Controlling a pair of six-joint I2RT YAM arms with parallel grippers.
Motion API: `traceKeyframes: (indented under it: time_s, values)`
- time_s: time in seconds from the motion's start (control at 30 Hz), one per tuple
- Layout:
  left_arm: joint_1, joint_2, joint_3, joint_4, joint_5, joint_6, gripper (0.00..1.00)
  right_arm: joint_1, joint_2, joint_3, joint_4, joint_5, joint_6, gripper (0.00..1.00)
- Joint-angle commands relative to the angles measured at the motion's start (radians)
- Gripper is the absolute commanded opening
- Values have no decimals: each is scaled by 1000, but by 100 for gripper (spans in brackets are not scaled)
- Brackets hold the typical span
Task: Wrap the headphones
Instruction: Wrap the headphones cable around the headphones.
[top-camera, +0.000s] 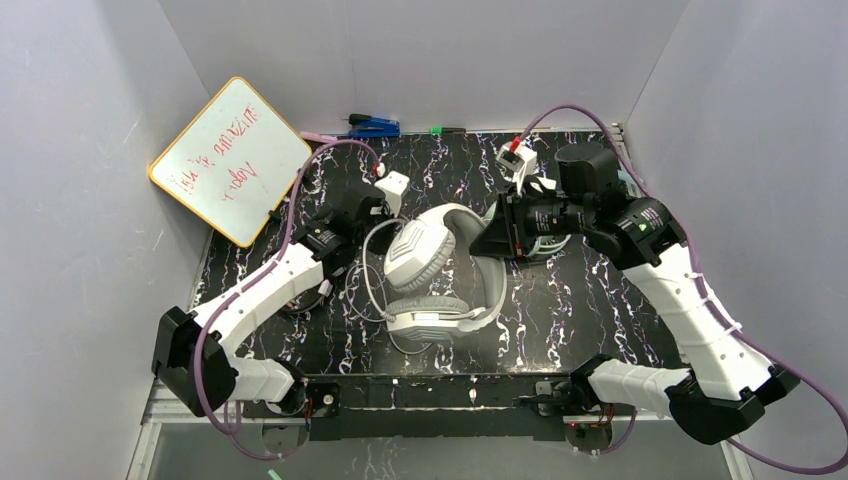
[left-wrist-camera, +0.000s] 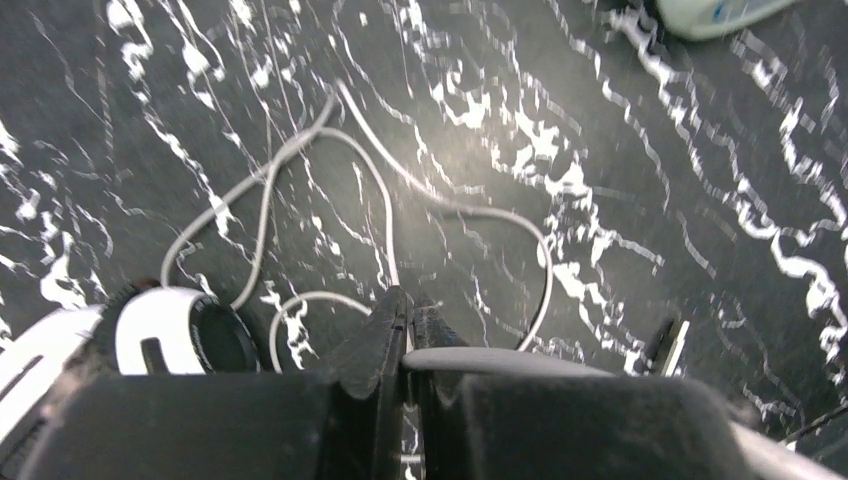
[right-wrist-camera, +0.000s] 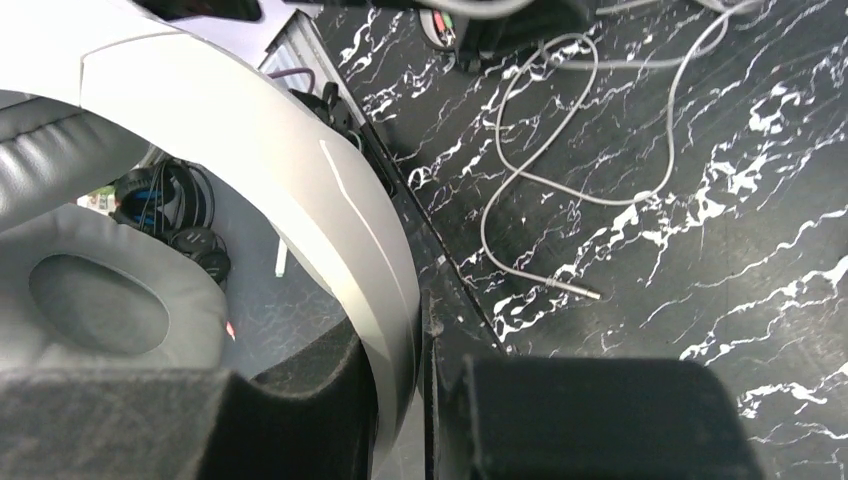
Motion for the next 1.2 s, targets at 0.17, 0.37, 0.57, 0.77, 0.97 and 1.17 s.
traceKeyframes:
  time_s: [0.17, 0.37, 0.57, 0.77, 0.97, 1.17]
  values:
    - [-1, 84, 29, -107, 116, 75, 0, 34, 120, 180, 32, -133, -53, 8]
    - [-21, 124, 34, -128, 99, 109, 0, 105, 176, 217, 21, -131, -94, 8]
    - [-22, 195, 109, -180, -3, 143, 0, 351, 260, 251, -87, -2, -160, 8]
    - [-21, 262, 313, -277, -138, 237, 0, 495, 279, 98, -160, 206, -133, 5]
    - [-20, 303, 490, -389, -238, 219, 0, 496, 160, -135, -107, 399, -3, 4]
    - [-20, 307, 599, -442, -176, 95, 0, 494, 200, -167, -146, 707, 142, 1]
